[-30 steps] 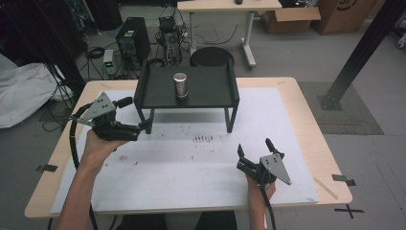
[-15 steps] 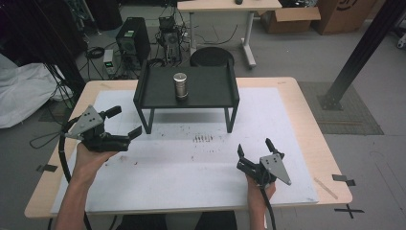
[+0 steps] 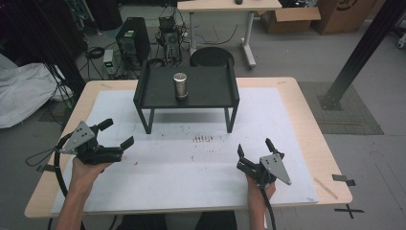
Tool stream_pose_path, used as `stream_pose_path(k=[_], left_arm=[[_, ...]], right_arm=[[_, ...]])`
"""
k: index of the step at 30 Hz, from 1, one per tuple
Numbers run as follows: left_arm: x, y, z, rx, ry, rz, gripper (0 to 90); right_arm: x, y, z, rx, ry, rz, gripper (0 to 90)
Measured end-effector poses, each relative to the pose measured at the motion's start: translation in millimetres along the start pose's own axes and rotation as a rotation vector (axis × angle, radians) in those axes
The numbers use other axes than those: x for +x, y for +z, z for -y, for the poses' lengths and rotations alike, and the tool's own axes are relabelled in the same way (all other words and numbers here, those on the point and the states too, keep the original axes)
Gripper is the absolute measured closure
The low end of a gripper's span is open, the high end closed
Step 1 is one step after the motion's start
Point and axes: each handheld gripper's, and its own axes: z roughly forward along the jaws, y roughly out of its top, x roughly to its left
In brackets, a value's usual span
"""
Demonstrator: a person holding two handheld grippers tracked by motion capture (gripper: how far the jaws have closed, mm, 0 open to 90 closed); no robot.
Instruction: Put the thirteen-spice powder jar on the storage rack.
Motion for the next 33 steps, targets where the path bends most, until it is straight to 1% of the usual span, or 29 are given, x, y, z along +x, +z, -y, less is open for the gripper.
stream_pose_path(k=[2, 4, 7, 10, 14, 19, 21, 22, 24, 26, 29, 33], left_arm=[[1.4, -1.6, 6.1, 0.003, -0.002, -0.012, 0.3], [3.2, -3.8, 12.2, -0.005, 0.000, -0.025, 0.3], [6.2, -6.0, 21.7, -0.012, -0.015, -0.037, 0.3], [8.3, -7.9, 29.4, -0.009, -0.024, -0.048, 0.2], [11.0, -10.4, 39.2, -0.013, -0.005, -0.063, 0.3], [13.3, -13.7, 50.9, -0.028, -0.011, -0.078, 0.3], [14.2, -14.8, 55.2, -0.027, -0.006, -0.087, 0.4], [14.5, -15.4, 58.1, -0.035, -0.005, -0.092, 0.4], [15.0, -16.6, 62.7, -0.056, -0.011, -0.101, 0.5], [15.6, -17.8, 67.8, -0.075, -0.026, -0.111, 0.5], [16.6, -19.1, 75.0, -0.076, -0.037, -0.129, 0.5], [18.3, -20.4, 81.5, -0.074, -0.036, -0.148, 0.5]], right_arm=[[0.0, 0.0, 0.0, 0.000, 0.000, 0.000, 5.5], [0.0, 0.0, 0.0, 0.000, 0.000, 0.000, 5.5], [0.0, 0.0, 0.0, 0.000, 0.000, 0.000, 5.5], [0.1, 0.1, 0.0, 0.000, 0.000, 0.000, 5.5], [0.1, 0.1, 0.0, 0.000, 0.000, 0.000, 5.5], [0.0, 0.0, 0.0, 0.000, -0.001, 0.000, 5.5], [0.1, 0.1, 0.0, -0.001, -0.001, 0.000, 5.5], [0.1, 0.1, 0.0, 0.000, -0.001, 0.000, 5.5], [0.1, 0.1, 0.0, -0.001, -0.001, 0.000, 5.5], [0.1, 0.1, 0.0, 0.000, -0.001, 0.000, 5.5], [0.1, 0.2, 0.0, 0.000, -0.002, 0.000, 5.5], [0.1, 0.3, 0.0, 0.001, -0.001, 0.000, 5.5]])
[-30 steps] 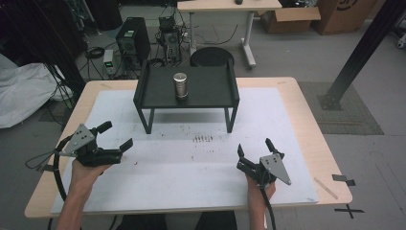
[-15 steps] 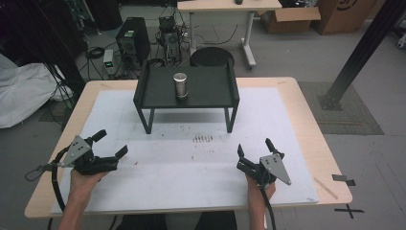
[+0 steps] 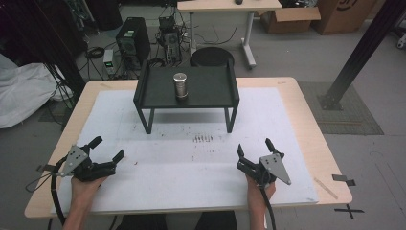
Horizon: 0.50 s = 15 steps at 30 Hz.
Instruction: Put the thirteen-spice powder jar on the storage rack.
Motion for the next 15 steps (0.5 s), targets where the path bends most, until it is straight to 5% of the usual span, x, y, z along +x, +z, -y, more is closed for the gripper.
stream_pose_path(k=[15], left_arm=[[0.1, -5.9, 6.2, -0.059, 0.000, -0.016, 0.8]], right_arm=[[0.1, -0.1, 0.0, 0.001, 0.000, 0.001, 5.6]])
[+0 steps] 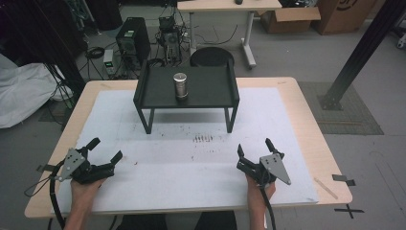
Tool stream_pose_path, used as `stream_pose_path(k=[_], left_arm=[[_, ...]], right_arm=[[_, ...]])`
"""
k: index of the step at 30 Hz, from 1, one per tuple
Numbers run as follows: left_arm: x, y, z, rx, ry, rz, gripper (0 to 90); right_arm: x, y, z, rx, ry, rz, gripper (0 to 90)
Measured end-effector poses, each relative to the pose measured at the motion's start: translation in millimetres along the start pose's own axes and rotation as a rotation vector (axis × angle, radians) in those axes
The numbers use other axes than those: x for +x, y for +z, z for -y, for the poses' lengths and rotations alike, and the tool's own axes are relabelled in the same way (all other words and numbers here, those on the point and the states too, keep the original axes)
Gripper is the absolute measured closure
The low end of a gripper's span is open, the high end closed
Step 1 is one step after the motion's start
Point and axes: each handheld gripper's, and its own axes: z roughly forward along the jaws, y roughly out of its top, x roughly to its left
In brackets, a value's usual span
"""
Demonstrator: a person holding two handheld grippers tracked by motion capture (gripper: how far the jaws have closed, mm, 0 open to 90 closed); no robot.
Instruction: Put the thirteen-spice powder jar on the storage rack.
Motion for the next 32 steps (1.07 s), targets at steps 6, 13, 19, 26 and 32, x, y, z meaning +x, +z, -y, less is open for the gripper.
stream_pose_path(k=[6, 13, 19, 26, 32], left_arm=[[-0.7, -1.8, 0.8, -0.016, 0.004, -0.004, 0.5], [-0.9, -2.3, 1.1, -0.023, 0.005, -0.006, 0.3], [-0.8, -2.3, 1.1, -0.023, 0.004, -0.005, 0.2], [-0.5, -2.1, 1.0, -0.022, 0.003, -0.006, 0.2], [-0.5, -2.1, 1.0, -0.023, 0.003, -0.006, 0.2]], right_arm=[[0.0, 0.0, 0.0, 0.000, 0.000, 0.000, 5.6], [0.1, -0.1, 0.0, 0.000, 0.000, 0.001, 5.6], [0.1, -0.1, 0.1, 0.000, 0.000, 0.001, 5.6], [0.0, 0.0, 0.0, -0.001, 0.000, 0.001, 5.6], [0.0, 0.0, 0.0, 0.000, 0.000, 0.001, 5.6]])
